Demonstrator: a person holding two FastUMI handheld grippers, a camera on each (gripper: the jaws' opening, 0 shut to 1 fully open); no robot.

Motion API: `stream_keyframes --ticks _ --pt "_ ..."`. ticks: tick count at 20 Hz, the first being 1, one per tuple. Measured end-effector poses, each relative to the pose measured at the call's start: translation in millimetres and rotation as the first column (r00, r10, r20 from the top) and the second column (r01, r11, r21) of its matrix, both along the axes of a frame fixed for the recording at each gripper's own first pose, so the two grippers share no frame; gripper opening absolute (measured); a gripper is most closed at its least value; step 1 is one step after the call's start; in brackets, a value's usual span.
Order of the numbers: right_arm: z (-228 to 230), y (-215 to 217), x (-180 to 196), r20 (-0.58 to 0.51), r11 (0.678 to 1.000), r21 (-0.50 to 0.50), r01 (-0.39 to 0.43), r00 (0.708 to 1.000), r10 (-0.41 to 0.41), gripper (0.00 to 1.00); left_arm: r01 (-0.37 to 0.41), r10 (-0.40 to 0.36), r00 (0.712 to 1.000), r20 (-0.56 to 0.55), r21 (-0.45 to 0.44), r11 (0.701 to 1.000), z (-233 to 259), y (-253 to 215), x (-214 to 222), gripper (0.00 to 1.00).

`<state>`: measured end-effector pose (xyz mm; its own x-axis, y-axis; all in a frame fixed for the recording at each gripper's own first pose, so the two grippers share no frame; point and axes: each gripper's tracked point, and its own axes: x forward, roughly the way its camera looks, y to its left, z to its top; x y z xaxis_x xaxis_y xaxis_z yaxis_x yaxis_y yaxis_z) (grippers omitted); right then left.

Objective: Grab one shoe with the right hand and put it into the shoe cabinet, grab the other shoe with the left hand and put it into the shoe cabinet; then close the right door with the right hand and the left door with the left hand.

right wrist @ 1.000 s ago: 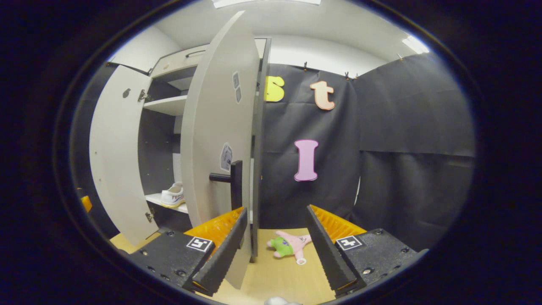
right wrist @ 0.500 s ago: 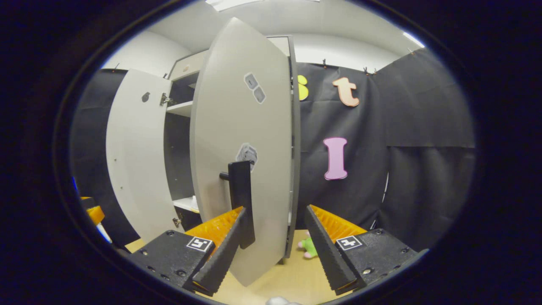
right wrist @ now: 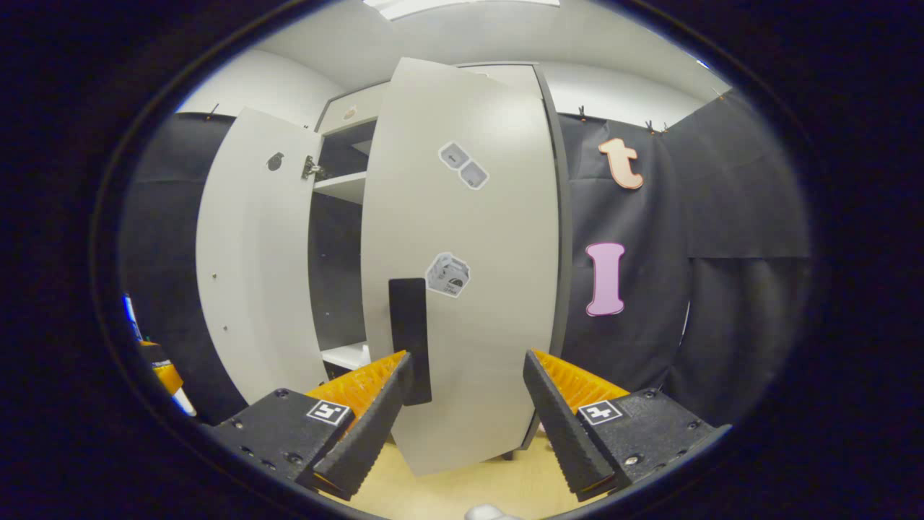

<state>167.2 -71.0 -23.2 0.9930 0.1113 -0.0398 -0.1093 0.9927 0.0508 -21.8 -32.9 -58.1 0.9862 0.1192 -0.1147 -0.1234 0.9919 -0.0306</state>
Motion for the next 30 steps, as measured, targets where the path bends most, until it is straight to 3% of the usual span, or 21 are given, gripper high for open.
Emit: stream_keyframes --ticks 10,19,24,30 --pt "-16 -15 -80 -0.010 0.997 -0.007 0.078 0.997 -0.078 1.00 0.070 -0.070 0.998 0.004 -0.006 0.998 1 9 8 0.96" --pt "-58 0 -143 -0.099 0.992 -0.008 0.129 0.987 -0.129 1.00 0.139 -0.139 0.990 -0.001 0.009 0.990 -2 24 10 0.96" --pt "-49 9 -155 -0.088 0.989 -0.021 0.144 0.985 -0.145 1.00 0.056 -0.058 0.998 0.032 0.061 0.997 6 88 29 0.96" --pt "-53 20 -172 -0.106 0.985 -0.020 0.169 0.980 -0.170 0.99 -0.069 0.064 0.996 0.060 0.081 0.994 12 178 87 0.95"
